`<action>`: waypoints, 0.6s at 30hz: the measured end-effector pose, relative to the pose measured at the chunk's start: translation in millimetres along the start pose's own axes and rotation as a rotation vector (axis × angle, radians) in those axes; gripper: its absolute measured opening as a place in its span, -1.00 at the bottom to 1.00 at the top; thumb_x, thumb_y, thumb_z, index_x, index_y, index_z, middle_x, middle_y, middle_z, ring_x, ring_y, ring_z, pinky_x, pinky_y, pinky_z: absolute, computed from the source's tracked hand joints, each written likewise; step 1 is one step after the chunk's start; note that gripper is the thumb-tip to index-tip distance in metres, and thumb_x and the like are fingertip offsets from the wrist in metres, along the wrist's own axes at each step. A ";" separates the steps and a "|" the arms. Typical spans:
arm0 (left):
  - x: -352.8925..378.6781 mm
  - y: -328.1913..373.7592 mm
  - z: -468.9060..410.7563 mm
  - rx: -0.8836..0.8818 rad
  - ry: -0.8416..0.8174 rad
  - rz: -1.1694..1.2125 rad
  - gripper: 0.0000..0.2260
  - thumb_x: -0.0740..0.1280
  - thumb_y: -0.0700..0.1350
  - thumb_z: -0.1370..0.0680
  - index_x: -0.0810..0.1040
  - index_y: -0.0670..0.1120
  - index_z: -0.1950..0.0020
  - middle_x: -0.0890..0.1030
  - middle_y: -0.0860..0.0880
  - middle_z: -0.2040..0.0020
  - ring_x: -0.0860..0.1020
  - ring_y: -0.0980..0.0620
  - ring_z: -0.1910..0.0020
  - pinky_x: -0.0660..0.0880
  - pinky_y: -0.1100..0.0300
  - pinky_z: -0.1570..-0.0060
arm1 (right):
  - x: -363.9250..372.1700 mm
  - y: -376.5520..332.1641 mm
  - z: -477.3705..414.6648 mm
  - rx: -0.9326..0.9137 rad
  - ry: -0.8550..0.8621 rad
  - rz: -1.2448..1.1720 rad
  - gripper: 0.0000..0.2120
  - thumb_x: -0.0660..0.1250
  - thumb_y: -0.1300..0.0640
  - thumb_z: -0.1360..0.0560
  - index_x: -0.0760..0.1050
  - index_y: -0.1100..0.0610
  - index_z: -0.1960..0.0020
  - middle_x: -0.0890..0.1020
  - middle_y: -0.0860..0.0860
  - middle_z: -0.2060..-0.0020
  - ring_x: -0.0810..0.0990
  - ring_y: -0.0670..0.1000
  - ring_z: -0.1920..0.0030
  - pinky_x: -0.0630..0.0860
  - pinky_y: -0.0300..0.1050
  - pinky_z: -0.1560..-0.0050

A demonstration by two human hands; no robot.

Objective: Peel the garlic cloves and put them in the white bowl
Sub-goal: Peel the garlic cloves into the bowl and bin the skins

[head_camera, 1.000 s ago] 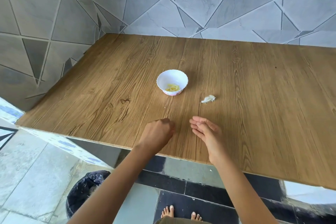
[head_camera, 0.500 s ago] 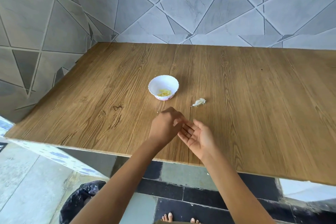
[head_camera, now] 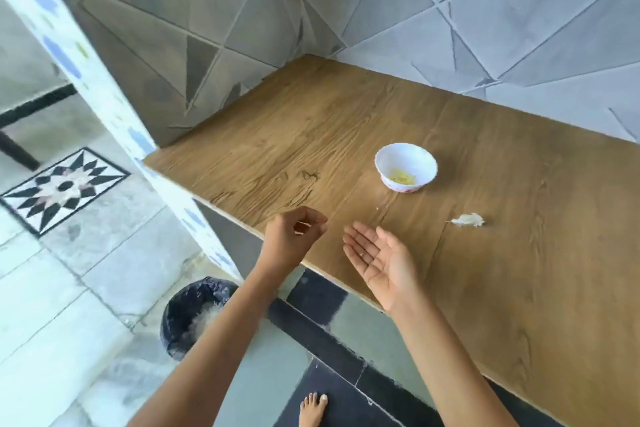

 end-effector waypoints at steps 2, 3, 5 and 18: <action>-60.3 -45.1 32.8 -0.173 0.185 0.030 -0.94 0.44 -0.19 -0.48 0.63 -0.05 0.10 0.62 0.13 0.25 0.54 0.29 0.32 0.47 0.37 0.18 | 38.5 47.3 -6.8 0.137 -0.083 0.123 -0.68 0.06 0.13 -0.64 0.51 0.29 -0.08 0.66 0.18 0.07 0.62 0.08 0.03 0.62 -0.13 0.07; -74.8 -58.8 42.6 -0.222 0.224 0.065 -0.93 0.42 -0.21 -0.48 0.64 -0.06 0.07 0.64 0.08 0.23 0.56 0.23 0.29 0.51 0.28 0.14 | 47.3 59.3 -10.0 0.160 -0.107 0.151 -0.68 0.05 0.13 -0.64 0.51 0.30 -0.09 0.66 0.19 0.08 0.62 0.09 0.04 0.62 -0.14 0.08; -109.0 -89.9 68.5 -0.319 0.313 0.118 -0.89 0.40 -0.25 -0.49 0.63 -0.06 0.05 0.65 0.02 0.21 0.58 0.15 0.26 0.54 0.22 0.11 | 70.9 95.6 -18.2 0.227 -0.159 0.201 -0.68 0.05 0.14 -0.64 0.51 0.31 -0.08 0.66 0.19 0.09 0.62 0.09 0.05 0.62 -0.14 0.11; -240.7 -396.0 126.5 -0.771 0.656 0.186 -0.93 0.42 -0.19 -0.48 0.66 -0.10 0.06 0.68 -0.05 0.16 0.63 -0.01 0.16 0.57 0.14 0.07 | 142.2 397.6 -192.9 0.511 -0.048 0.456 -0.67 0.11 0.05 -0.63 0.50 0.29 -0.01 0.66 0.16 0.18 0.60 0.07 0.10 0.53 -0.09 -0.01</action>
Point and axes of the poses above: each hand's wrist, its own z-axis away from the middle knuckle, its own x-axis out of the palm, y = z × x, the point moved 10 cm from there along -z, towards the middle knuckle
